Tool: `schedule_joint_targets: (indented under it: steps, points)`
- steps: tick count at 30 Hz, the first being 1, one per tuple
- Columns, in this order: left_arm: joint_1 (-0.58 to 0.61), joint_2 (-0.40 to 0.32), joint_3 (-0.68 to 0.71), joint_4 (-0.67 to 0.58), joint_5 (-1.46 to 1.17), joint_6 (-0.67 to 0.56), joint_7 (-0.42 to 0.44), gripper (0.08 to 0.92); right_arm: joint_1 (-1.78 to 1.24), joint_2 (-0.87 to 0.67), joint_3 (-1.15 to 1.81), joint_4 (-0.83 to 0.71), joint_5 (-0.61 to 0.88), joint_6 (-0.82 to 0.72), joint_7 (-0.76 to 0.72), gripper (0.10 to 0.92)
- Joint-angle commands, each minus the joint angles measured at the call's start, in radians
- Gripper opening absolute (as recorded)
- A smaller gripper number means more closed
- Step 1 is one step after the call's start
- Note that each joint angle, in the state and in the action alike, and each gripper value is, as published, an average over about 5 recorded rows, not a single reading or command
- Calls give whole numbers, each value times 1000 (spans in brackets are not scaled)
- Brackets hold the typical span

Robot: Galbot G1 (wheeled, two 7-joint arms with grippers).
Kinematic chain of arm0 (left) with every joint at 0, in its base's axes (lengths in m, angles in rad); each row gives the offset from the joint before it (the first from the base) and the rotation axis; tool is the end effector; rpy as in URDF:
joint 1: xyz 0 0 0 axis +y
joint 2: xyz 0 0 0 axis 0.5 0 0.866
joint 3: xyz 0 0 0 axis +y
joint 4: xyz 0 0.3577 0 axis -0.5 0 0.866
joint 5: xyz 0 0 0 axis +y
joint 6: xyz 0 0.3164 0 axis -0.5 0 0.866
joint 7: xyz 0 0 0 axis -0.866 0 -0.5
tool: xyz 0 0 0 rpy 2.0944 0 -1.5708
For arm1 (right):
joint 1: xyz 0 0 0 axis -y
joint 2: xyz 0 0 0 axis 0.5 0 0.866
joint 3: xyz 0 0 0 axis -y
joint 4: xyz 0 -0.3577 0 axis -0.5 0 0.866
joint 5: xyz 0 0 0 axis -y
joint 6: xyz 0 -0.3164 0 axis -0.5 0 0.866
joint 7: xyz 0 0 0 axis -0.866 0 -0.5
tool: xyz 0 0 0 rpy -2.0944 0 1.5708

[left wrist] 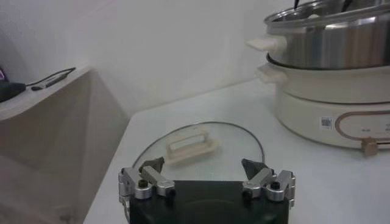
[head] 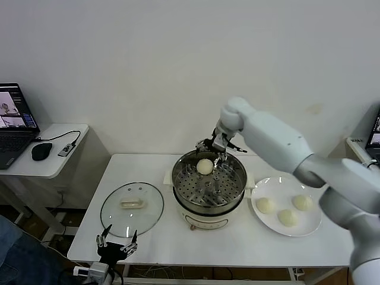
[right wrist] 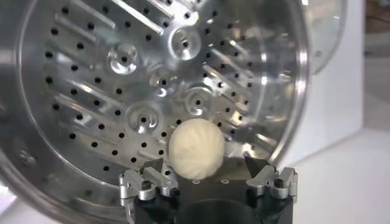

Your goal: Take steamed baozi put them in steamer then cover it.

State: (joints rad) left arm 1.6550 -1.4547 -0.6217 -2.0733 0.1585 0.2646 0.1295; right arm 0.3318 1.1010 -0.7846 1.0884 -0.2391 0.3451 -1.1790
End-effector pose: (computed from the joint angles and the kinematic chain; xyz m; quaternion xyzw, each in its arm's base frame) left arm 0.1119 0.0508 -0.3224 -0.0356 -0.9713 -0.1394 0.1895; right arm 0.5757 0.0130 -0.0377 0.5939 -0.3633 0.7149 0.0648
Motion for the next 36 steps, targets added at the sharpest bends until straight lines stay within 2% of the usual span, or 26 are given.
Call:
schedule_joint_targets:
  steps: [1,5,11,22,36]
  points:
    - [2,2,3,-17,-1,2,1,823,88,-220,-59,230,324,-448,-23,823]
    - [4,7,10,-25,-5,4,2,823,84,-348,-27,311,383,-700,-14,823]
    - [0,17,20,-24,-11,8,5,823,18,-510,62,365,350,-854,-120,823]
    - [11,23,18,-40,-38,21,11,823,-212,-646,192,394,174,-816,-148,823]
    - [2,16,20,-16,-38,26,16,823,-410,-550,228,319,100,-756,-114,823]
